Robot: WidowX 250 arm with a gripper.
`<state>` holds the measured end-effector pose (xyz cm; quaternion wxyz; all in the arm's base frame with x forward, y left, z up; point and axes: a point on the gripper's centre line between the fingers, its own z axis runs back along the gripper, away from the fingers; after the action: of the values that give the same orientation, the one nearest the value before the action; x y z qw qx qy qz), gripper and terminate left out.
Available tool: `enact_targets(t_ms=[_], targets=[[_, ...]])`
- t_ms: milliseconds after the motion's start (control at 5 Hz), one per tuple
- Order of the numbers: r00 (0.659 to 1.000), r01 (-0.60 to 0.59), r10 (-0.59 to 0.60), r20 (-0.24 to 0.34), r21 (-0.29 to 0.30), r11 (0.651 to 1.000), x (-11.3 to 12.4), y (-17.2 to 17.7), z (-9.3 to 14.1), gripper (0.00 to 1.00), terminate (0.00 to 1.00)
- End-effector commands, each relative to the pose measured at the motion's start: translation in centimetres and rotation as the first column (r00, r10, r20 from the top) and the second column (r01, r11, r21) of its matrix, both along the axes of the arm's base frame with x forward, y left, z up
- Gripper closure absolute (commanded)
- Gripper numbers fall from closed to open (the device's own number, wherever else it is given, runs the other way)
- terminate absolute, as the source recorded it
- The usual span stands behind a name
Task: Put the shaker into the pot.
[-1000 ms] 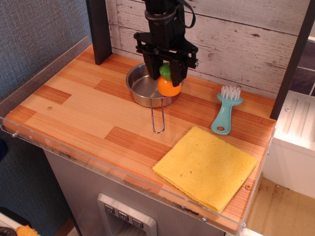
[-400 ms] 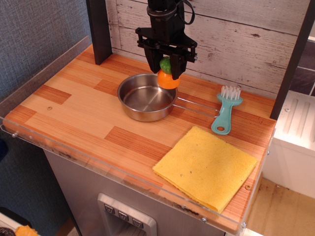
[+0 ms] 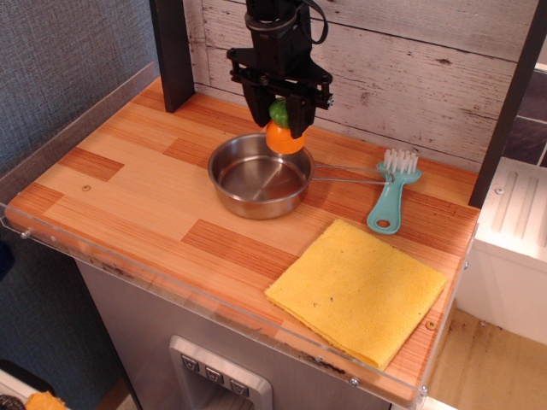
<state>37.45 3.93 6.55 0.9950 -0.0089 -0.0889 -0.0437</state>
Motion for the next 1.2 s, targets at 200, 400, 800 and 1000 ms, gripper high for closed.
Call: enact_targets(t_ms=[200, 400, 800, 1000], targets=[[0.98, 0.041, -0.031, 0.198, -0.048, 0.998, -2.4, -0.1, 6.9, 1.0, 0.0], [0.989, 0.025, -0.019, 0.148, -0.039, 0.999, -2.7, 0.5, 5.4, 1.0, 0.0], [0.998, 0.011, -0.012, 0.06, 0.018, 1.0, -4.4, 1.5, 2.6, 1.0, 0.0], [0.999, 0.011, -0.012, 0.041, 0.027, 1.0, -4.4, 1.7, 1.9, 1.0, 0.0]])
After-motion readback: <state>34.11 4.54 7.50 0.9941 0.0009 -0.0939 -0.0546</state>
